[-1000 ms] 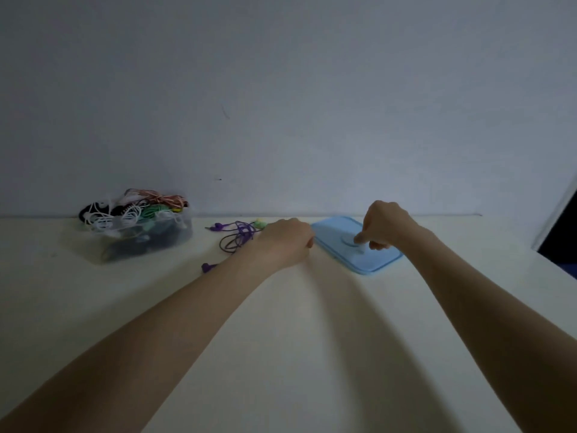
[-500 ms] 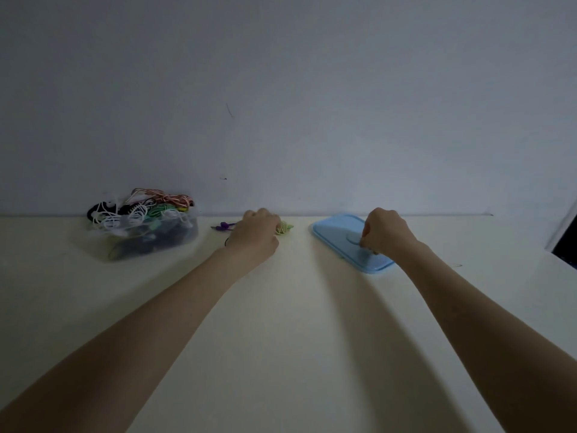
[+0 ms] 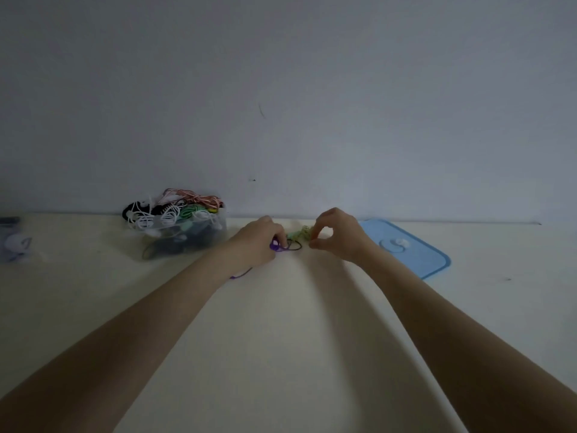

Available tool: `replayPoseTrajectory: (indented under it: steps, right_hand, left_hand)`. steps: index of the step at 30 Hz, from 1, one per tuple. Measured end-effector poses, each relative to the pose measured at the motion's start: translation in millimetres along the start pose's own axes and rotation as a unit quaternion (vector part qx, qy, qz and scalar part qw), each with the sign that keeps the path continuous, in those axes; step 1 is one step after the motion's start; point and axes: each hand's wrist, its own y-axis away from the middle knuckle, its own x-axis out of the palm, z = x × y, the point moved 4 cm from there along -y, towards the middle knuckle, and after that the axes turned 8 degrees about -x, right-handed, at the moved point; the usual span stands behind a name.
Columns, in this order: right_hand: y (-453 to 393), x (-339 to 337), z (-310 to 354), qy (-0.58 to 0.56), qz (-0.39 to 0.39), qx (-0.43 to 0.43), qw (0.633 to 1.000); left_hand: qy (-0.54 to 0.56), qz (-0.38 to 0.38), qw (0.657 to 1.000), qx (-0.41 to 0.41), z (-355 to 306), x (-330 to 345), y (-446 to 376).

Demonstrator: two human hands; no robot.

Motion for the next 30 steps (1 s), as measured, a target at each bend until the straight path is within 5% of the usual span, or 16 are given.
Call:
replayPoseTrajectory:
  steps: [5,9,14,17,26,30]
  right_hand:
    - [-19,21,2,0.022,0.010,0.017,1.000]
    - [-20,22,-1,0.025,0.019,0.008,0.999]
    - [-6,-4,-2,0.012,0.023,-0.014,1.000]
    - [6,-15,-8,-0.011,0.039,0.000,0.999]
    - [22,-21,-20,-0.027,0.007,0.031,0.999]
    - [23,-23,-23,0.033,-0.014,0.043,0.998]
  left_hand:
    - [-0.042,-0.051,0.997,-0.047,14,-11,-1]
    - [0.050,-0.150,0.987,-0.017,4,-19,-5]
    - [0.018,-0.066,0.998,-0.018,-13,10,-24]
    - [0.025,-0.081,0.995,-0.057,-15,14,-28]
    - [0.040,-0.095,0.995,0.004,-20,12,-23]
    - [0.028,-0.038,0.998,0.042,-27,18,-20]
